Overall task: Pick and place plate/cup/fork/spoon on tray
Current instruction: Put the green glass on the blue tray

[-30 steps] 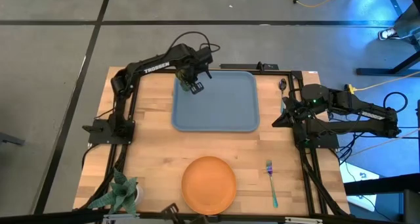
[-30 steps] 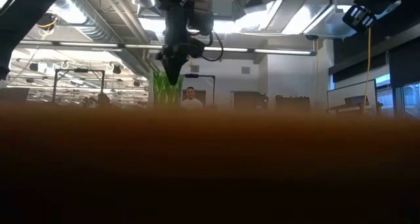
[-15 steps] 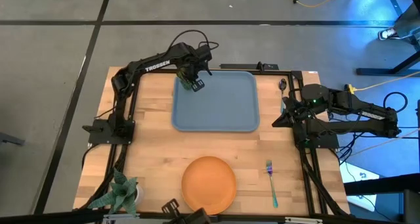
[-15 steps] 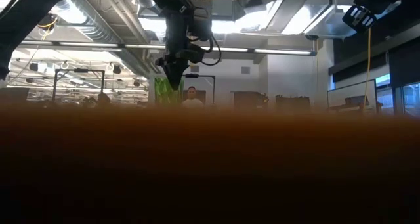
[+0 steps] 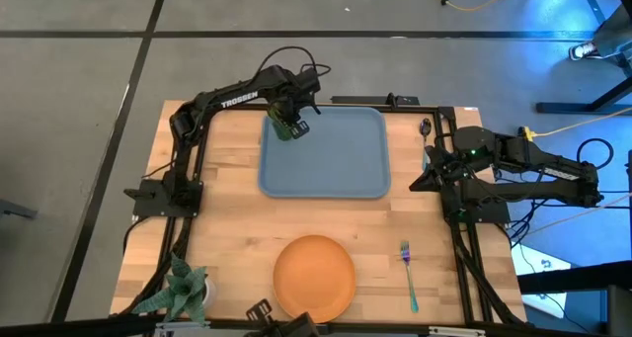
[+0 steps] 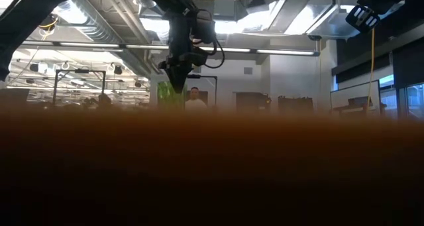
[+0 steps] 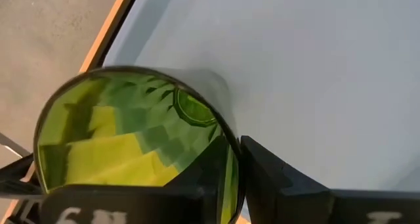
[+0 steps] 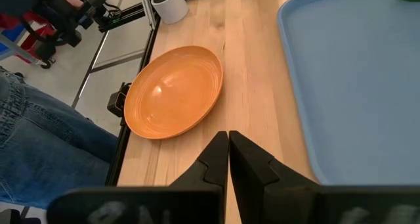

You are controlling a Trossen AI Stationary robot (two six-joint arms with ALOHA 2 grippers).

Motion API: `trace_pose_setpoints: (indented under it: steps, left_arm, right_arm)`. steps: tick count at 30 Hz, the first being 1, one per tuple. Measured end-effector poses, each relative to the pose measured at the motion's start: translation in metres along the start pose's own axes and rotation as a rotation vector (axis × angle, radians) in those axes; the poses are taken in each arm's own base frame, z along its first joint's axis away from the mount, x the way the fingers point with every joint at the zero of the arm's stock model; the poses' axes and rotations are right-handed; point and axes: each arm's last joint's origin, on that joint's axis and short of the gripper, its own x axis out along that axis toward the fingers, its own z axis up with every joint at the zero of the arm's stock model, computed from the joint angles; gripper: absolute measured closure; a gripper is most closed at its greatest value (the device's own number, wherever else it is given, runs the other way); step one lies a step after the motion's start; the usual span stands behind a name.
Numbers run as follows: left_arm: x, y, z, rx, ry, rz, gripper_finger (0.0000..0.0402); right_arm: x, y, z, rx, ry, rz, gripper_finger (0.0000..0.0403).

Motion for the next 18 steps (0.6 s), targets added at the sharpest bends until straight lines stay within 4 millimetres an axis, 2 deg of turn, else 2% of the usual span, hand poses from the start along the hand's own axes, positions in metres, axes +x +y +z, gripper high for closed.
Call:
trace_pose_setpoints:
  steps: [18]
  left_arm:
    - [-0.0019,-0.0004,-0.0024,0.01,0.021,0.062,0.0361]
  right_arm:
    - [0.0,0.0,0.0,0.0,0.0,0.0,0.0383]
